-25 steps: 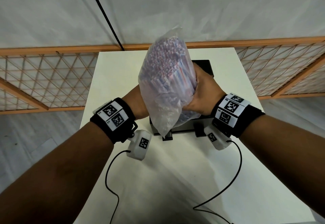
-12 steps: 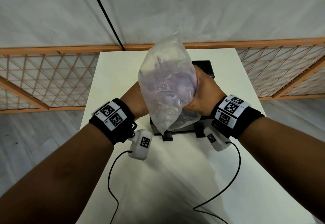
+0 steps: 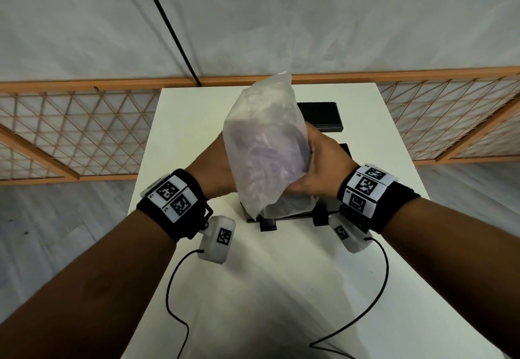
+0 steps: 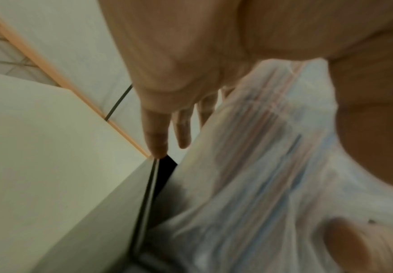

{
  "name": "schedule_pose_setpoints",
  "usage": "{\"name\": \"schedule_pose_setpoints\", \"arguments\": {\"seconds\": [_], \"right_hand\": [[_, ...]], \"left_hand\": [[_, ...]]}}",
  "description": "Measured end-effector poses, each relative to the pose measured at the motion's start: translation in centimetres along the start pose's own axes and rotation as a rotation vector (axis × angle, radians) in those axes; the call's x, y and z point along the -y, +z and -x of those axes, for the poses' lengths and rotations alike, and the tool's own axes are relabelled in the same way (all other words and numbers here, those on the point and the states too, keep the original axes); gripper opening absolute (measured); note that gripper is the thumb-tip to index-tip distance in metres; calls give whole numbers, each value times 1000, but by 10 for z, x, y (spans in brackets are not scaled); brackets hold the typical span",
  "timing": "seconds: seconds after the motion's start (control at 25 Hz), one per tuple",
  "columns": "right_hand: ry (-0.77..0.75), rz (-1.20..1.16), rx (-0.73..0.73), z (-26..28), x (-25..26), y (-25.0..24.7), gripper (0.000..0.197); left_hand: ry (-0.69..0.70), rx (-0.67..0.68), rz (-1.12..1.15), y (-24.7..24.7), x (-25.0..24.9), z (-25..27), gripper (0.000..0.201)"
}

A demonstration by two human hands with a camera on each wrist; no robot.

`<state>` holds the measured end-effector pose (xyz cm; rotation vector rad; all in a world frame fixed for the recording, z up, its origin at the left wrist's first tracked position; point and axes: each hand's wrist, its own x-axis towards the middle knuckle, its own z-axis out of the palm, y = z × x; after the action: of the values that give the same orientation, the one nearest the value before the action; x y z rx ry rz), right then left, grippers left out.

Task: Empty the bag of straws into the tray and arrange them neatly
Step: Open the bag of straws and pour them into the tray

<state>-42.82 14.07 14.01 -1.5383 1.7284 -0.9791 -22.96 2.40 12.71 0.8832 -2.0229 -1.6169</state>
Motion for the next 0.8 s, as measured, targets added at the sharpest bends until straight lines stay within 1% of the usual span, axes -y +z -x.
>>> {"name": "schedule_pose_setpoints", "arguments": {"seconds": [0.04,0.08,0.12,0.16,0.2,0.28,0.32,0.4,0.52,0.6,0.64,0.68,0.8], "right_hand": [[-7,20,7,0,2,-3,111],[-23,30,7,1,4,-6,113],[-45,33,1,0,8,-8,114],[-65,29,-10,-2,13,-10,114],[-81,18,-25,-4,18,-11,114],[-111,9,-49,-10,25,-13,113],[-120,19,-49,-13,26,-14,113],[-123,57,-25,-18,23,-17,111],[-103,92,17,-19,22,-23,102],[-117,72,16,-18,27,-27,90],[-131,72,17,-19,30,-27,82],[-148,74,13,-20,33,-28,72],[-233,29,-82,-28,40,-29,43]], "left_hand": [[29,-15,48,-2,-4,0,107],[48,-15,67,-3,-10,0,120],[85,-29,48,-3,-17,3,127],[111,0,31,-3,-25,6,130],[145,27,61,-2,-31,7,122],[188,29,148,-1,-31,4,101],[204,10,175,-4,-27,2,97],[214,-33,192,-11,-22,-4,96],[163,-21,179,-15,-16,-4,97],[142,-73,199,-12,-17,0,86],[139,-83,256,-10,-22,3,80],[132,-80,329,-8,-27,5,80],[114,-79,530,-5,-40,4,100]]}}
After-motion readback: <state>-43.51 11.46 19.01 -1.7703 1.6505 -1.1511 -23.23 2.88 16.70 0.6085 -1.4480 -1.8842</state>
